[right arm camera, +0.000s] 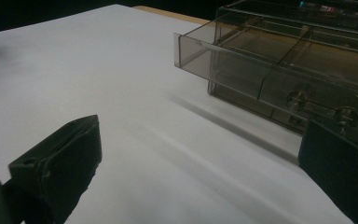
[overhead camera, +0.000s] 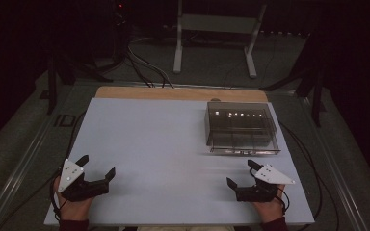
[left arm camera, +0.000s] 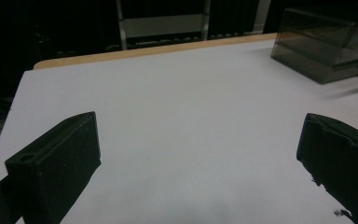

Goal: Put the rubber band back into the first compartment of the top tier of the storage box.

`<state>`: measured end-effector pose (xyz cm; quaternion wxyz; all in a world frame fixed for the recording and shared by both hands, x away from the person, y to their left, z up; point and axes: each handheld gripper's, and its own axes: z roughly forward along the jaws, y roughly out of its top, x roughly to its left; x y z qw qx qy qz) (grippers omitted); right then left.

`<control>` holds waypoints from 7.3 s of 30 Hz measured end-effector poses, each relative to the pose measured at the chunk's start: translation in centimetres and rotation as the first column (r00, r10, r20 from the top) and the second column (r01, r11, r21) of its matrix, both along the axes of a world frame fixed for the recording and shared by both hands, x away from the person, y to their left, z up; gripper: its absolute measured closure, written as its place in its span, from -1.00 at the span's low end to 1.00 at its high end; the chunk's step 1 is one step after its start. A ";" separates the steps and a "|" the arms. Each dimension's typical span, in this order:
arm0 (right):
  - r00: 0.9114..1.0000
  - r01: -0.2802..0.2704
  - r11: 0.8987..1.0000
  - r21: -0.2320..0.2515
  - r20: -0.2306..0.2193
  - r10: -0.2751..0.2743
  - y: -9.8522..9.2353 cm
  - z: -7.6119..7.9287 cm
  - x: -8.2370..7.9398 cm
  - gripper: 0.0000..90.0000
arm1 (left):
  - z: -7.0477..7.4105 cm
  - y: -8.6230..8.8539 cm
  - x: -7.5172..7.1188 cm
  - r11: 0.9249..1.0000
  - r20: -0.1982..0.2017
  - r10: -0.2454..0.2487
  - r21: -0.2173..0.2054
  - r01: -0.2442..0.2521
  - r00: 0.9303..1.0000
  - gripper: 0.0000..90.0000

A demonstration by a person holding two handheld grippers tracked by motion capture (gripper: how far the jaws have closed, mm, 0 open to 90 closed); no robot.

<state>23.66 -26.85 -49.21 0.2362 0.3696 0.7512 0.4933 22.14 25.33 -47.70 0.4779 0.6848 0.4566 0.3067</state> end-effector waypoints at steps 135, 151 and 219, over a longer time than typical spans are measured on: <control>0.903 0.161 0.967 -0.197 -0.367 -0.225 -7.7 -0.3 5.3 -0.83 | -0.7 -0.6 0.2 0.999 0.000 0.010 0.047 -0.010 1.000 -0.99; 0.879 0.150 0.941 -0.304 -0.396 -0.268 -7.6 -1.6 5.9 0.30 | -0.8 -0.8 0.3 0.999 -0.002 0.003 0.050 -0.003 1.000 -0.99; 0.923 0.090 0.961 -0.260 -0.340 -0.179 -5.4 2.9 4.5 0.96 | -0.9 -1.0 0.4 0.998 -0.006 -0.004 0.055 0.005 1.000 -0.99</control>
